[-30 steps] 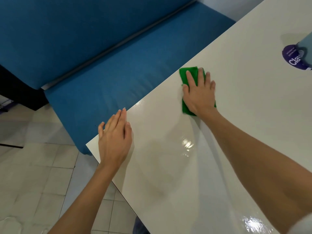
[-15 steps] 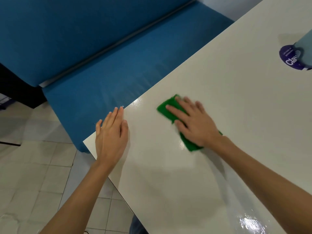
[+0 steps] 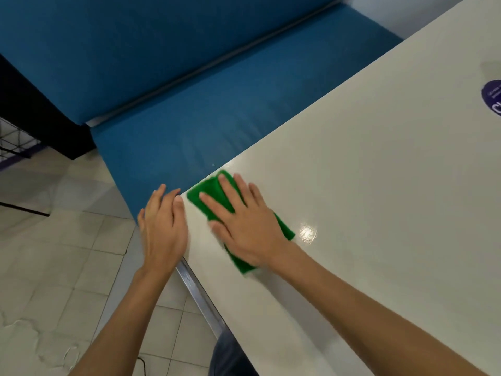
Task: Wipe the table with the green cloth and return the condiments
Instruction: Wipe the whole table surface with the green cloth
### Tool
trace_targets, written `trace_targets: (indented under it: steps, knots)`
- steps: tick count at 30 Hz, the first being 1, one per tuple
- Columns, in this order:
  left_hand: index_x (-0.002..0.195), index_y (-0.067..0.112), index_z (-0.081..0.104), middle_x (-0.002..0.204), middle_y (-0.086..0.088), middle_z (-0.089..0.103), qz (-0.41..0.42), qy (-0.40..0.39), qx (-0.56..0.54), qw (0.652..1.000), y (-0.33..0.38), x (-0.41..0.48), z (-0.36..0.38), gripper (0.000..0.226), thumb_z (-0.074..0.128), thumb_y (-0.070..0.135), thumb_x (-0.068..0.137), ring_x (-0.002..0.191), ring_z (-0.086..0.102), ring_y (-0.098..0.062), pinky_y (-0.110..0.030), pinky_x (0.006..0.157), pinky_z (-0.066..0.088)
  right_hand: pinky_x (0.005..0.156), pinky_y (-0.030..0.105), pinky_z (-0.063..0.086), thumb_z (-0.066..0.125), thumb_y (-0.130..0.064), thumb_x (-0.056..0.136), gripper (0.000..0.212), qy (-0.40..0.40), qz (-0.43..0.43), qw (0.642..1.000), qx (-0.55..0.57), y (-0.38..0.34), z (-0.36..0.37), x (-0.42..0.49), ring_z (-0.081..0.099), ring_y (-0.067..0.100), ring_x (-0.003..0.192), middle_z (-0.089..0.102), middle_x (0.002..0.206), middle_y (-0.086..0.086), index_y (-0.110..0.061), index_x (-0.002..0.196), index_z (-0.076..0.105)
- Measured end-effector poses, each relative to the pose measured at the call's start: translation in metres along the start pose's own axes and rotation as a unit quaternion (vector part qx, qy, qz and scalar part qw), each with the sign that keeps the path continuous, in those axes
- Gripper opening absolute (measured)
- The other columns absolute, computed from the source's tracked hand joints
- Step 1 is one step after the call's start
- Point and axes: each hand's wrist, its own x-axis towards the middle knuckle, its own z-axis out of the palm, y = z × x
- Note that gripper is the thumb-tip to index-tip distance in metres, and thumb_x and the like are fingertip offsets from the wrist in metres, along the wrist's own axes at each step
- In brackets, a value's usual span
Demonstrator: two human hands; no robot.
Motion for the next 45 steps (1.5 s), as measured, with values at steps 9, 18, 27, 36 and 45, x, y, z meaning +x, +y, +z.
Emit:
trace_targets:
  steps: [9, 18, 27, 36, 45]
  knots:
    - [0.114, 0.024, 0.068, 0.122, 0.007, 0.061, -0.235, -0.037, -0.35, 0.906, 0.023, 0.012, -0.015, 0.05, 0.024, 0.046, 0.102, 0.116, 0.056, -0.012, -0.034, 0.107, 0.039, 0.114, 0.052, 0.013, 0.012, -0.047, 0.09, 0.06, -0.001, 0.084, 0.996, -0.017, 0.068, -0.021, 0.021, 0.013, 0.032, 0.145, 0.014, 0.16, 0.006, -0.038, 0.148, 0.025]
    - [0.093, 0.024, 0.069, 0.107, 0.0, 0.071, -0.287, -0.011, -0.414, 0.864, 0.012, 0.016, -0.022, 0.057, 0.027, 0.063, 0.093, 0.109, 0.063, -0.019, -0.046, 0.106, 0.041, 0.115, 0.048, 0.008, 0.021, -0.039, 0.094, 0.057, 0.007, 0.03, 1.0, -0.007, -0.051, 0.01, 0.053, 0.009, 0.039, 0.144, 0.017, 0.157, 0.016, -0.024, 0.148, 0.031]
    - [0.099, 0.03, 0.064, 0.125, 0.005, 0.061, -0.269, 0.006, -0.384, 0.883, 0.014, 0.016, -0.034, 0.045, 0.025, 0.051, 0.1, 0.117, 0.054, -0.012, -0.035, 0.104, 0.038, 0.114, 0.046, 0.012, 0.023, -0.048, 0.095, 0.051, -0.031, -0.118, 0.992, -0.027, 0.033, -0.009, -0.015, 0.02, 0.029, 0.145, 0.02, 0.158, 0.004, -0.042, 0.146, 0.028]
    - [0.133, 0.028, 0.052, 0.126, 0.019, 0.049, -0.094, 0.019, -0.257, 0.962, 0.05, -0.003, -0.026, 0.043, 0.028, 0.046, 0.102, 0.116, 0.042, 0.011, -0.006, 0.1, 0.025, 0.115, 0.05, 0.006, 0.026, -0.041, 0.098, 0.053, 0.044, 0.169, 0.985, -0.003, 0.005, -0.001, 0.053, 0.005, 0.039, 0.145, 0.01, 0.159, 0.015, -0.03, 0.15, 0.023]
    - [0.151, 0.025, 0.024, 0.159, 0.007, 0.021, 0.04, -0.057, -0.06, 0.996, 0.046, -0.034, -0.001, 0.053, 0.015, 0.045, 0.103, 0.147, 0.009, -0.004, -0.041, 0.12, -0.006, 0.115, 0.051, 0.017, 0.029, -0.046, 0.096, 0.048, -0.001, -0.064, 0.998, -0.002, 0.024, -0.003, -0.064, 0.02, 0.025, 0.145, 0.024, 0.157, 0.002, -0.041, 0.144, 0.033]
